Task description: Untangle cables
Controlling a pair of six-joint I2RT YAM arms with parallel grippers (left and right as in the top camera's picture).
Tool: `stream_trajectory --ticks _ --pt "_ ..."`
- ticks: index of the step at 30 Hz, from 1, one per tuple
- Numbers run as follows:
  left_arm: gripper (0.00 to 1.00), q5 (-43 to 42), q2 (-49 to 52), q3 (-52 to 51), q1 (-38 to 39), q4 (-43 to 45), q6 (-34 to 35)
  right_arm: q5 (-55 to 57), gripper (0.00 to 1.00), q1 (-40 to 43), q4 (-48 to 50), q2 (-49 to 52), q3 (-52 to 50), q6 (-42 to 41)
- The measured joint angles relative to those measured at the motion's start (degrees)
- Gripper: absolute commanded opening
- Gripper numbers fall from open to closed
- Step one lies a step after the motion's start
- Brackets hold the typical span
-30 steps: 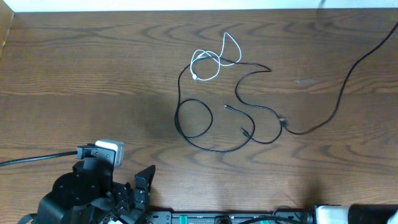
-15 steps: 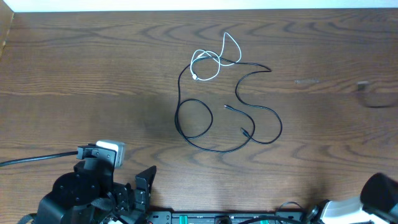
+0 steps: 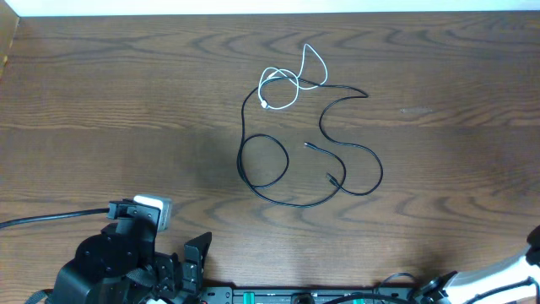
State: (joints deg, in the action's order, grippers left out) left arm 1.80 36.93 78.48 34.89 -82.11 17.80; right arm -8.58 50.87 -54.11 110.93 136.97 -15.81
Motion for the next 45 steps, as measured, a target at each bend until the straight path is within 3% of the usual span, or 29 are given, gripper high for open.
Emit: stream_trajectory --ticks 3,12,20,26,36,45 --pt "0.99 -0.2 0.0 0.0 0.0 0.0 0.0 0.2 0.99 1.1 -6.8 3.5 0.1 -2.7" --pt "0.99 -1.9 0.0 0.0 0.0 0.0 0.0 3.5 0.99 1.5 -24.5 19.3 -0.1 -6.5" --pt "0.99 -2.0 0.0 0.0 0.0 0.0 0.0 1.4 0.99 1.4 -29.6 22.2 -0.5 -6.0" --pt "0.99 -2.1 0.0 0.0 0.0 0.0 -0.3 -10.3 0.99 -1.6 -32.0 22.2 -0.5 2.0" --pt "0.99 -2.1 1.5 0.0 0.0 0.0 -1.1 -17.6 0.99 -23.7 -36.4 22.2 -0.5 21.0" --pt "0.99 -2.1 9.6 0.0 0.0 0.1 -1.2 -12.4 0.99 -49.2 -36.9 22.2 -0.5 33.9"
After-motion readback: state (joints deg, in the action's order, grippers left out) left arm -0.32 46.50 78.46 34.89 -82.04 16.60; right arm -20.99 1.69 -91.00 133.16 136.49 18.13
